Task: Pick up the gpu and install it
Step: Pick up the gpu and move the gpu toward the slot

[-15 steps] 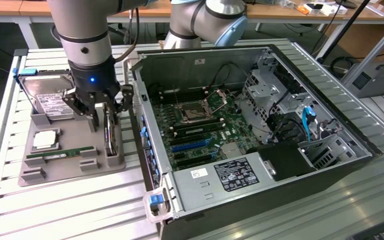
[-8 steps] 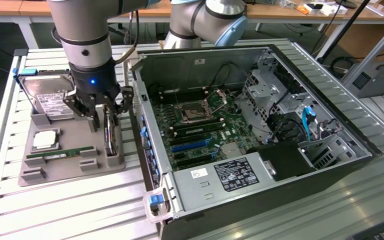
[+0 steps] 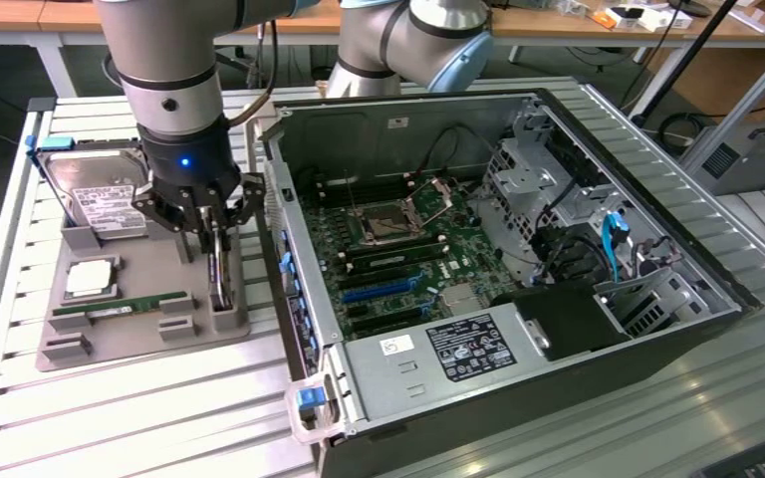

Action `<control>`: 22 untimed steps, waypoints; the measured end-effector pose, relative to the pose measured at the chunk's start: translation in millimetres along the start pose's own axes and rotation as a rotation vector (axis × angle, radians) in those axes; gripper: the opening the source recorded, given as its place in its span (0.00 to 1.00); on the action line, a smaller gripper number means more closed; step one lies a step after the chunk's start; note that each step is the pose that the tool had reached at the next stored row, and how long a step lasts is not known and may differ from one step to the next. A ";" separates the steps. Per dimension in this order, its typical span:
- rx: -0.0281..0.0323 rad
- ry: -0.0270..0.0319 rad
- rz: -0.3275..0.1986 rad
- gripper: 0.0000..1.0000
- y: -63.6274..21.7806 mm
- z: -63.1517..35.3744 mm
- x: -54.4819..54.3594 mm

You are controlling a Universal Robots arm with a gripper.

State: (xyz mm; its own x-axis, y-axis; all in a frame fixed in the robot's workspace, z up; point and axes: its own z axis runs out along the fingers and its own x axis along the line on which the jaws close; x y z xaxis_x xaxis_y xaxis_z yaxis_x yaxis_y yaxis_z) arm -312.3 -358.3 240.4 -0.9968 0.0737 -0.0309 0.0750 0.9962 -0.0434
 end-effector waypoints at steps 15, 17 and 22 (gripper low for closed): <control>-0.0001 -0.0001 0.000 0.27 0.0 0.0 0.0; -0.0001 -0.0001 0.000 0.27 0.0 0.0 0.0; -0.0001 -0.0002 0.000 0.27 0.0 0.0 0.0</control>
State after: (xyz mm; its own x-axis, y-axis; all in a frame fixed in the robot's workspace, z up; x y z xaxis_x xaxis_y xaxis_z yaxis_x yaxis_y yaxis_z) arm -312.3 -358.3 240.4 -0.9968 0.0738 -0.0311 0.0751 0.9962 -0.0433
